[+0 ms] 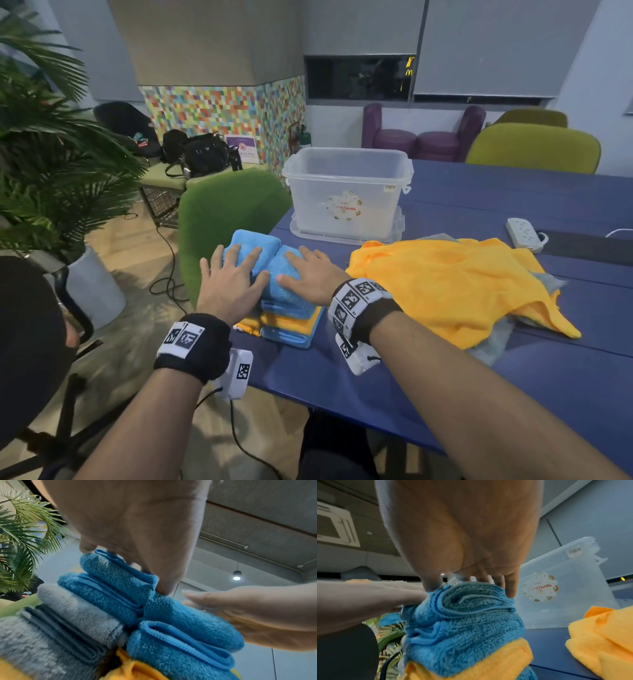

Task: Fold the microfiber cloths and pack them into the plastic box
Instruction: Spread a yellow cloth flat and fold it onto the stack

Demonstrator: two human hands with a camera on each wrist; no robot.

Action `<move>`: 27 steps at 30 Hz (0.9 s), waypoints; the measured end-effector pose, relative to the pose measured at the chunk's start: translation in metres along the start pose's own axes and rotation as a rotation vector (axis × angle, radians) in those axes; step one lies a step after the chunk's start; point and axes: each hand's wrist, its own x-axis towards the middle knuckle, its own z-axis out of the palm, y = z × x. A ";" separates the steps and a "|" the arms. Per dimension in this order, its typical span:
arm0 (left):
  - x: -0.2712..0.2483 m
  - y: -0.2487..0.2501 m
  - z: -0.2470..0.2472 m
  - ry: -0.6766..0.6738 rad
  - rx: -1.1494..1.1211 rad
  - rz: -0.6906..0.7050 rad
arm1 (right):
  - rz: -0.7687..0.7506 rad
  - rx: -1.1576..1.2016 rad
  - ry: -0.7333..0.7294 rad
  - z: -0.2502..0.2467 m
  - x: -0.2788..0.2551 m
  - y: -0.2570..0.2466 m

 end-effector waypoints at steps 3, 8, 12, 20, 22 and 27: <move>0.003 0.005 -0.006 0.037 -0.033 0.009 | -0.007 0.166 0.099 -0.006 -0.012 0.011; 0.005 0.008 -0.012 0.103 -0.105 0.010 | 0.088 0.258 0.259 -0.019 -0.066 0.045; 0.006 0.007 -0.013 0.152 -0.126 -0.001 | 0.329 -0.107 0.182 -0.013 -0.105 0.090; 0.001 0.042 -0.029 0.265 -0.112 0.055 | 0.438 -0.423 0.205 -0.001 -0.134 0.119; -0.004 0.063 -0.034 0.275 -0.111 0.108 | 0.442 -0.459 0.224 0.002 -0.133 0.119; -0.020 0.124 -0.028 0.221 -0.135 0.353 | 0.488 -0.543 0.214 0.005 -0.136 0.124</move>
